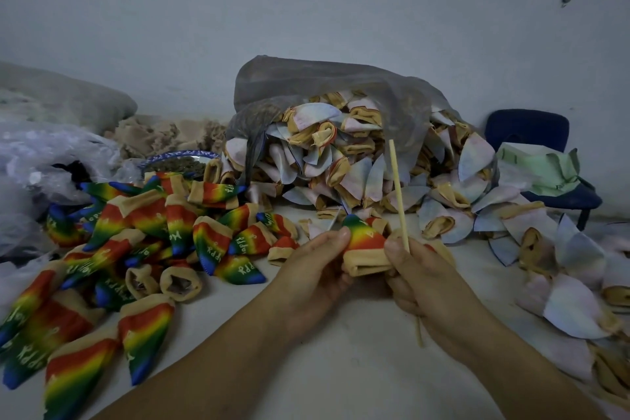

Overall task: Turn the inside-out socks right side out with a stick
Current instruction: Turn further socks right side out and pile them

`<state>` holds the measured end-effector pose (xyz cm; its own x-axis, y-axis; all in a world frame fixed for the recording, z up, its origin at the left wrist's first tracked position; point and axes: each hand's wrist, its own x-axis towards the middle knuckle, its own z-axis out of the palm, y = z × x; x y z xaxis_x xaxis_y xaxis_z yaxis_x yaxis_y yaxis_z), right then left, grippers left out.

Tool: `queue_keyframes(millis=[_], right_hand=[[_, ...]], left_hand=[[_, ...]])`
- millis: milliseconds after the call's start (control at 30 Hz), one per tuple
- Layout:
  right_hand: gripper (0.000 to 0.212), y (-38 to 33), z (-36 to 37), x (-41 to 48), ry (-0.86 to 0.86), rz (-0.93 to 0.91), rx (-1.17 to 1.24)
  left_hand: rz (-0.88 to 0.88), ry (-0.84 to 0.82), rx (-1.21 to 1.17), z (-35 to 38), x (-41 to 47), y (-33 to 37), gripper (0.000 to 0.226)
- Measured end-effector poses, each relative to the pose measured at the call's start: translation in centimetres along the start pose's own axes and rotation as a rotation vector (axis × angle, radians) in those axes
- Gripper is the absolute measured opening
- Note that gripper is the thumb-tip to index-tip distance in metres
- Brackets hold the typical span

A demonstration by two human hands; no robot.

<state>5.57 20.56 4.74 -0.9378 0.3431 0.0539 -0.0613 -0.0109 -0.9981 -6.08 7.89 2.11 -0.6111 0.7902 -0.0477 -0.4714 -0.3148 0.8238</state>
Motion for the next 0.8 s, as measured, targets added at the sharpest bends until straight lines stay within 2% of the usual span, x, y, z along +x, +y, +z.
queue_keyframes(millis=[67, 167, 233, 367, 400, 433, 533, 633, 667, 700, 800], right_hand=[[0.037, 0.0, 0.2, 0.0, 0.005, 0.000, -0.008], [0.036, 0.5, 0.1, 0.3, 0.247, -0.135, -0.497], [0.037, 0.2, 0.2, 0.2, 0.327, -0.289, -0.685], [0.033, 0.6, 1.1, -0.1, 0.155, -0.444, -0.895], [0.025, 0.8, 1.4, 0.0, 0.141, -0.470, -0.931], [0.014, 0.8, 1.5, 0.1, 0.144, -0.482, -0.912], [0.015, 0.5, 1.3, 0.0, 0.218, -0.444, -0.641], [0.005, 0.2, 1.1, -0.1, 0.263, -0.366, -0.450], [0.012, 0.2, 1.1, -0.1, 0.263, -0.354, -0.415], [0.019, 0.1, 1.2, -0.2, 0.260, -0.341, -0.382], [0.022, 0.0, 1.2, -0.2, 0.256, -0.327, -0.332]], left_hand=[[-0.053, -0.037, -0.087, 0.2, -0.2, 0.2, 0.040], [-0.060, 0.083, 0.023, 0.4, 0.0, -0.1, 0.019], [-0.022, 0.156, 0.134, 0.2, 0.1, -0.1, 0.011], [0.025, 0.174, 0.139, 0.2, 0.2, -0.2, 0.010], [0.022, 0.168, 0.137, 0.2, 0.2, -0.2, 0.012], [0.025, 0.141, 0.139, 0.3, 0.2, -0.3, 0.016], [0.086, 0.069, 0.196, 0.6, -0.1, -0.3, 0.034], [0.174, 0.150, 0.284, 0.4, -0.2, -0.2, 0.049], [0.184, 0.167, 0.279, 0.3, -0.2, -0.1, 0.052], [0.179, 0.145, 0.256, 0.0, -0.1, 0.0, 0.050], [0.122, -0.013, 0.090, -0.2, -0.3, 0.5, 0.020]])
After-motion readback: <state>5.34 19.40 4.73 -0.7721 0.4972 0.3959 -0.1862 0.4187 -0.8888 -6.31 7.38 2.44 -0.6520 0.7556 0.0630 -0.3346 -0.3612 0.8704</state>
